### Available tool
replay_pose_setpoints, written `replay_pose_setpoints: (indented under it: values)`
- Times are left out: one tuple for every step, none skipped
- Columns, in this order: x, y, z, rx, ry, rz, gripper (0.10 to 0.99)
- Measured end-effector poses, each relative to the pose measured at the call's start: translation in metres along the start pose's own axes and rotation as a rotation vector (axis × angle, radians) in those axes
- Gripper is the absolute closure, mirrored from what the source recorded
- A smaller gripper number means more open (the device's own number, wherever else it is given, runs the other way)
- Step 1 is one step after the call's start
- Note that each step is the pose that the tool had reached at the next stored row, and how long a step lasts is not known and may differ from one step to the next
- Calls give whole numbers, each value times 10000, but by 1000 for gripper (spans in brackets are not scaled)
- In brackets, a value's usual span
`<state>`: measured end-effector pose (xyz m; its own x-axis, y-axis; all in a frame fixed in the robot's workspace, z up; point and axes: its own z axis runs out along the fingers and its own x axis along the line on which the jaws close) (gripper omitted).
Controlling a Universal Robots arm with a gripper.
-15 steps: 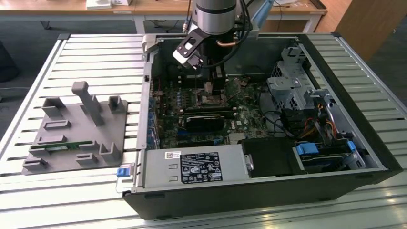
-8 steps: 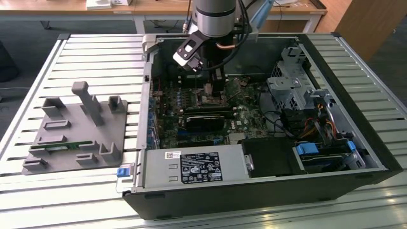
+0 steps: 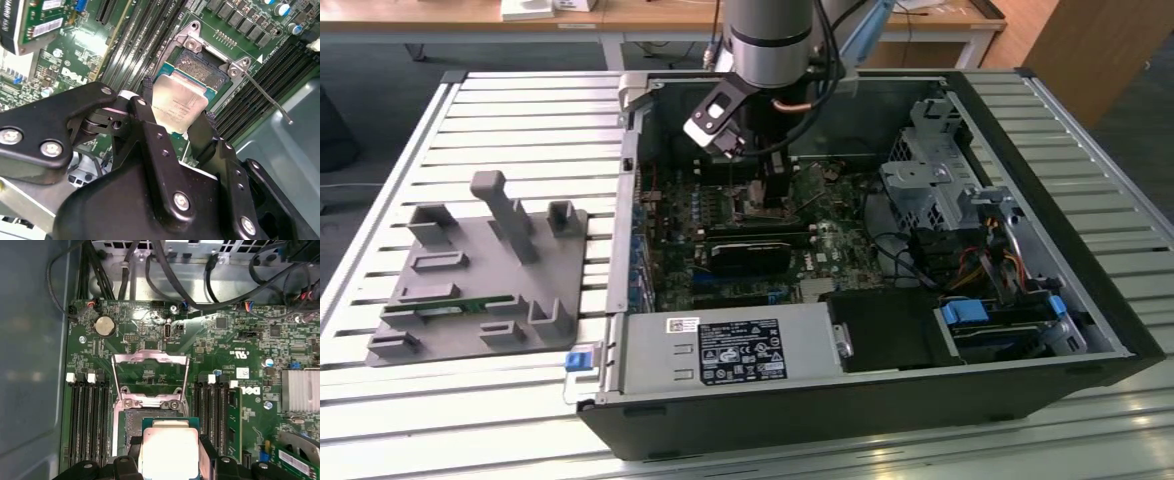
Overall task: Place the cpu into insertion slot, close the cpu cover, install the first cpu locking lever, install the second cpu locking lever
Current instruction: 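Place the cpu into insertion slot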
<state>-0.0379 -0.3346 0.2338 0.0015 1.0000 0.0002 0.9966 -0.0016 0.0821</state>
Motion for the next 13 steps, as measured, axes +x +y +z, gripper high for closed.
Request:
replay_pose_setpoints:
  values:
    - [8, -1, 14, 0, 1, -2, 557]
    - [14, -2, 26, 0, 1, -3, 557]
    - [21, -3, 37, -1, 2, -2, 557]
    - [26, -4, 50, 0, 1, -3, 557]
    - [32, -5, 63, -1, 2, -2, 557]
    - [40, -6, 76, 0, 0, 0, 557]
    - [49, -8, 90, 1, -1, 3, 557]
    - [56, -9, 104, 0, 0, 8, 557]
    - [66, -10, 115, 1, -2, 13, 557]
    - [77, -12, 129, 0, 0, 18, 557]
    - [86, -15, 142, -1, 0, 18, 557]
    - [97, -18, 152, 0, -1, 17, 557]
    - [107, -22, 162, 0, 0, 18, 557]
